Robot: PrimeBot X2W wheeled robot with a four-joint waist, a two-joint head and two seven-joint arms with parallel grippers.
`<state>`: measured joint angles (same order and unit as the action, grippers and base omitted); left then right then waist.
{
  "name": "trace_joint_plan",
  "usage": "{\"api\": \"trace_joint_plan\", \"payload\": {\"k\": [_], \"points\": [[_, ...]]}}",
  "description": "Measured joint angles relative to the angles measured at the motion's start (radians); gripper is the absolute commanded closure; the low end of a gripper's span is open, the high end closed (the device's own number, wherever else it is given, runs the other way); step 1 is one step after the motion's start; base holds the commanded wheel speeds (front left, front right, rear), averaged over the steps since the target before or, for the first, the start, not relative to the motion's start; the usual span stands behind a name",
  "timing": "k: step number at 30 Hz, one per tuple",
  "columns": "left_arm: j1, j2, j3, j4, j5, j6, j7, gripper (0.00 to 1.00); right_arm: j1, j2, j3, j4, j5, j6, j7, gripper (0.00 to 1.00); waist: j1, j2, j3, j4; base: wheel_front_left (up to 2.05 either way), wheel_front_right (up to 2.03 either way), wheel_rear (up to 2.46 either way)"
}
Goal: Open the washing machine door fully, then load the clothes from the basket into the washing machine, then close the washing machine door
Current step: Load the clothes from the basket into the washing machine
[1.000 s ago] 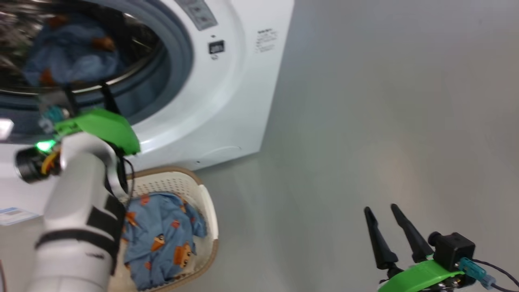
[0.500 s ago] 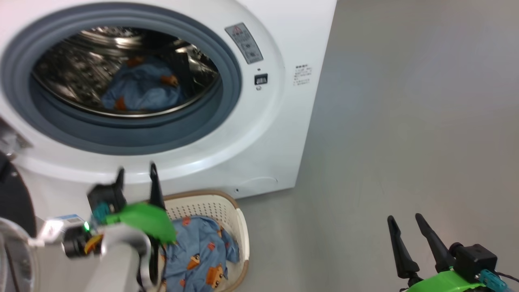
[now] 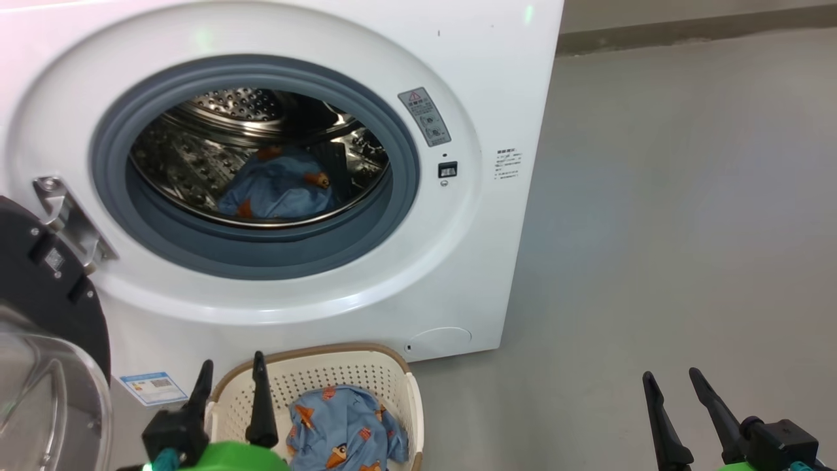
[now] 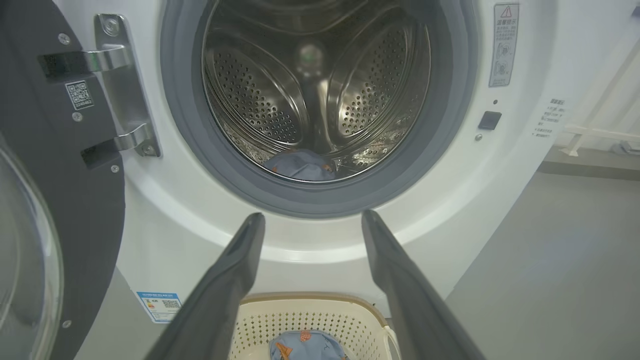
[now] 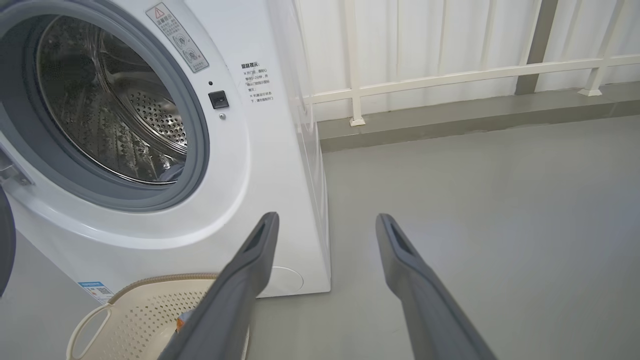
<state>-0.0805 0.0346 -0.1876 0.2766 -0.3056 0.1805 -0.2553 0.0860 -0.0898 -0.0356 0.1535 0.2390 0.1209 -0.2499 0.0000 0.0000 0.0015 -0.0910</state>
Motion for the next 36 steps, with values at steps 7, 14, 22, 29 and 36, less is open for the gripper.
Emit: {"api": "trace_joint_plan", "payload": {"k": [7, 14, 22, 29, 36], "points": [[0.111, 0.004, 0.008, -0.125, 0.02, 0.001, 0.0, 0.0, 0.014, -0.005, 0.003, -0.008, 0.0, 0.0, 0.0, 0.0, 0.0, 0.0, -0.015, 0.002, 0.0, 0.0, 0.0], [0.172, 0.005, 0.016, -0.191, 0.02, 0.004, 0.0, 0.0, 0.021, -0.007, 0.005, -0.013, -0.001, 0.0, 0.0, 0.0, 0.0, 0.0, -0.022, -0.005, 0.0, 0.0, 0.0], [0.187, 0.006, 0.015, -0.205, 0.021, 0.01, 0.0, 0.0, 0.023, -0.008, 0.012, -0.013, -0.002, 0.0, 0.0, 0.0, 0.0, 0.0, -0.023, -0.004, 0.0, 0.0, 0.0], [0.187, 0.006, 0.015, -0.195, 0.04, -0.002, 0.0, 0.0, 0.023, -0.009, 0.028, -0.013, -0.008, 0.0, 0.0, 0.0, 0.0, 0.0, -0.018, -0.02, 0.0, 0.0, 0.0], [0.182, 0.006, 0.011, -0.144, 0.036, -0.018, 0.0, 0.0, 0.022, -0.007, 0.036, -0.014, -0.007, 0.0, 0.0, 0.0, 0.0, 0.0, 0.013, -0.044, 0.0, 0.0, 0.0]]}}
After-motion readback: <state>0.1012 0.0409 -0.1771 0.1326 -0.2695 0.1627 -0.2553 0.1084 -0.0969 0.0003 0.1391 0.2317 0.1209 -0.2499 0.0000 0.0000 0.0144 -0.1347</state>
